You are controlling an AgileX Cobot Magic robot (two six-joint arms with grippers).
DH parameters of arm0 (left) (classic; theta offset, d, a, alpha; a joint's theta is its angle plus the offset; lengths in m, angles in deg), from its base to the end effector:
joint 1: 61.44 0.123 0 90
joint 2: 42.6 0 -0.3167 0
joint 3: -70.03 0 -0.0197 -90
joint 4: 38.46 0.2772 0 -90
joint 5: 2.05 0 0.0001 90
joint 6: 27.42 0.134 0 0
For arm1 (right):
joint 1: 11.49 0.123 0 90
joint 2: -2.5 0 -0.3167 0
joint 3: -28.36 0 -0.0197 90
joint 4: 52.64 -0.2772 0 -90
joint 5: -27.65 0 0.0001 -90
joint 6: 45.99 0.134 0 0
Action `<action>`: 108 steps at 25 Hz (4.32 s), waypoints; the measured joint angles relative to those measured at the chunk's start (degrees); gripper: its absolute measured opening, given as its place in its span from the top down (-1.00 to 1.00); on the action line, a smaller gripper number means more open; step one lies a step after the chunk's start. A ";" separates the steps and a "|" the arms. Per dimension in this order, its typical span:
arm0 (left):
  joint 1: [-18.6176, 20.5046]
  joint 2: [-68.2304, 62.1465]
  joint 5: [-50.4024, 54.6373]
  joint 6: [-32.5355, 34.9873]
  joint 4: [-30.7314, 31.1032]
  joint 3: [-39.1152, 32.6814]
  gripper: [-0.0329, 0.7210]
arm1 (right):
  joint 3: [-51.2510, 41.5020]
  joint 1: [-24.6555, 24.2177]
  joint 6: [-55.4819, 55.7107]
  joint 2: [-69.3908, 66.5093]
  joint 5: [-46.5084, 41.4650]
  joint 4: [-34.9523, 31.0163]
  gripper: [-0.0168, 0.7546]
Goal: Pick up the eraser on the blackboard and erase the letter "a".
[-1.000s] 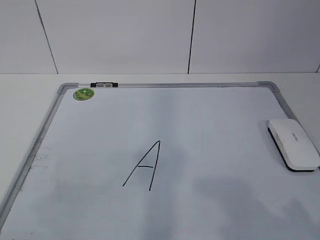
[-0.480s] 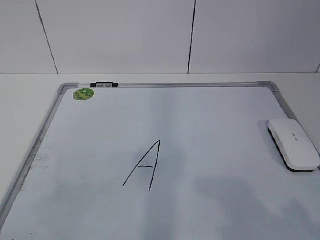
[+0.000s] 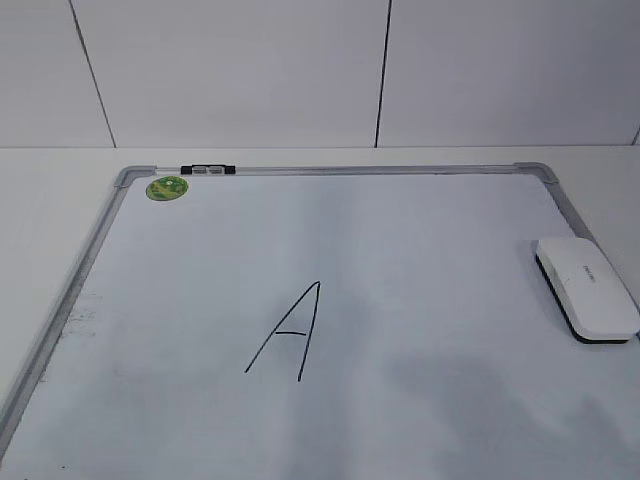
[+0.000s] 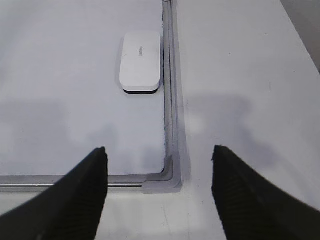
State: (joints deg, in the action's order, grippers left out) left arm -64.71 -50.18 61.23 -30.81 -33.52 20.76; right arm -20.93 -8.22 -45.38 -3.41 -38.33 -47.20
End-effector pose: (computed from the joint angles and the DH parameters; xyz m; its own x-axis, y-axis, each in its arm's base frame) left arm 0.0235 0.0090 0.2659 -0.4996 0.0082 -0.8662 -0.0198 0.9996 0.0209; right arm 0.0163 -0.0107 0.2610 -0.5157 -0.0575 -0.8548 0.0027 0.9976 -0.0688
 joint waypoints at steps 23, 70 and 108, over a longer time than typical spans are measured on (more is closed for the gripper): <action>5.35 0.00 0.00 0.00 0.09 0.00 0.29 | 0.00 -3.66 0.00 0.00 0.10 0.00 -0.41; 5.35 0.00 0.00 0.00 0.09 0.00 0.29 | 0.00 -3.66 -0.04 0.00 0.10 0.00 -0.41; 5.35 0.00 0.00 0.00 0.09 0.00 0.29 | 0.00 -3.66 -0.13 0.00 0.21 0.00 -0.41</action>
State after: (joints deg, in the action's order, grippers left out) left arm -59.35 -50.18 61.23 -30.81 -33.43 20.76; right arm -20.93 -11.88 -45.51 -3.41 -38.12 -47.20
